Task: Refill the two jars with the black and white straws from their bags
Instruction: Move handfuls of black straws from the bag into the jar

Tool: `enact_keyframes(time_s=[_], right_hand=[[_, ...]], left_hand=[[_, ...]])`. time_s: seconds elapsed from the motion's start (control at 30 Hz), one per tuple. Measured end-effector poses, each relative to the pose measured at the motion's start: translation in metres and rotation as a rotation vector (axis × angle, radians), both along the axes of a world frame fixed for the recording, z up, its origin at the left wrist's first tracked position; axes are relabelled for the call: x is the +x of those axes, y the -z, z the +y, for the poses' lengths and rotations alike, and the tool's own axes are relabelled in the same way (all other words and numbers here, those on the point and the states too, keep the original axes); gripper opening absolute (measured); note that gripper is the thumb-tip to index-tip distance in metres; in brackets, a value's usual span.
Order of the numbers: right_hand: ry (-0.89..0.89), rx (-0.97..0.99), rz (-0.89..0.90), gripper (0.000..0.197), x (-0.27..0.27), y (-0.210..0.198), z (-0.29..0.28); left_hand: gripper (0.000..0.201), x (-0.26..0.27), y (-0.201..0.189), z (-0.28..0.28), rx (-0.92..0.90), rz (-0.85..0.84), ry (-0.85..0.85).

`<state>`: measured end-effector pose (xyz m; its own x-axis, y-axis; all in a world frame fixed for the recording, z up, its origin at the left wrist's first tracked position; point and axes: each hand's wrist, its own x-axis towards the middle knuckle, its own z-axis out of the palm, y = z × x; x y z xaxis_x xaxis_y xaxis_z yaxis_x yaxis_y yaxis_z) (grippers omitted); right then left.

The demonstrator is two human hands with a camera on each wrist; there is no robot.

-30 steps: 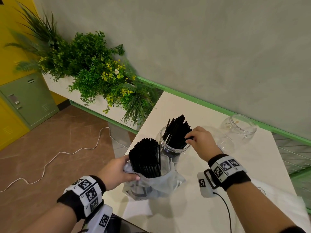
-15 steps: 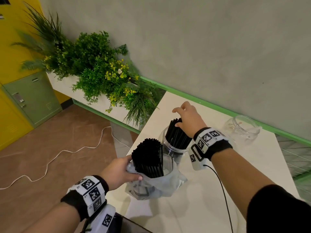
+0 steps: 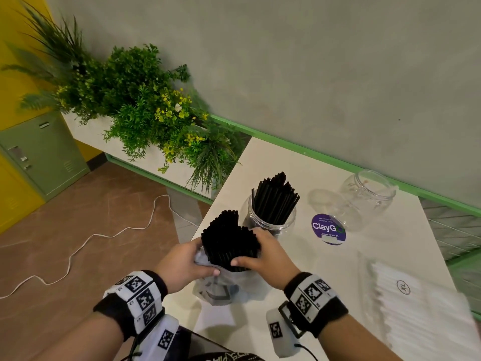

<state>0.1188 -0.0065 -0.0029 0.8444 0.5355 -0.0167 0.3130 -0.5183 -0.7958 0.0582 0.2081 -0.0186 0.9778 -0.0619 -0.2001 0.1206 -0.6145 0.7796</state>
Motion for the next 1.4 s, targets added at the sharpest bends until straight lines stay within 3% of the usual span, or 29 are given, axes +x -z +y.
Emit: enact_keyframes(time_s=[0.27,0.57,0.77,1.0,1.2,1.4], right_hand=[[0.094,0.300,0.134,0.027,-0.003,-0.026,-0.010],[0.318,0.687,0.077,0.009,0.014,-0.112,-0.010],[0.381,0.738,0.088,0.012,0.033,-0.132,-0.014],[0.402,0.917,-0.045,0.009,0.056,-0.167,-0.035],[0.469,0.825,-0.118,0.009,0.076,-0.147,-0.029],[0.468,0.753,0.010,0.017,0.079,-0.104,-0.005]], left_hand=[[0.054,-0.002,-0.006,-0.004,-0.016,-0.031,0.016],[0.055,0.000,-0.009,-0.005,-0.018,-0.033,0.023],[0.066,0.000,-0.008,-0.006,-0.016,-0.041,0.023],[0.067,0.000,-0.007,-0.004,-0.013,-0.023,0.025],[0.065,0.000,-0.007,-0.005,-0.023,-0.022,0.019],[0.065,-0.001,-0.002,-0.003,-0.012,-0.023,0.000]])
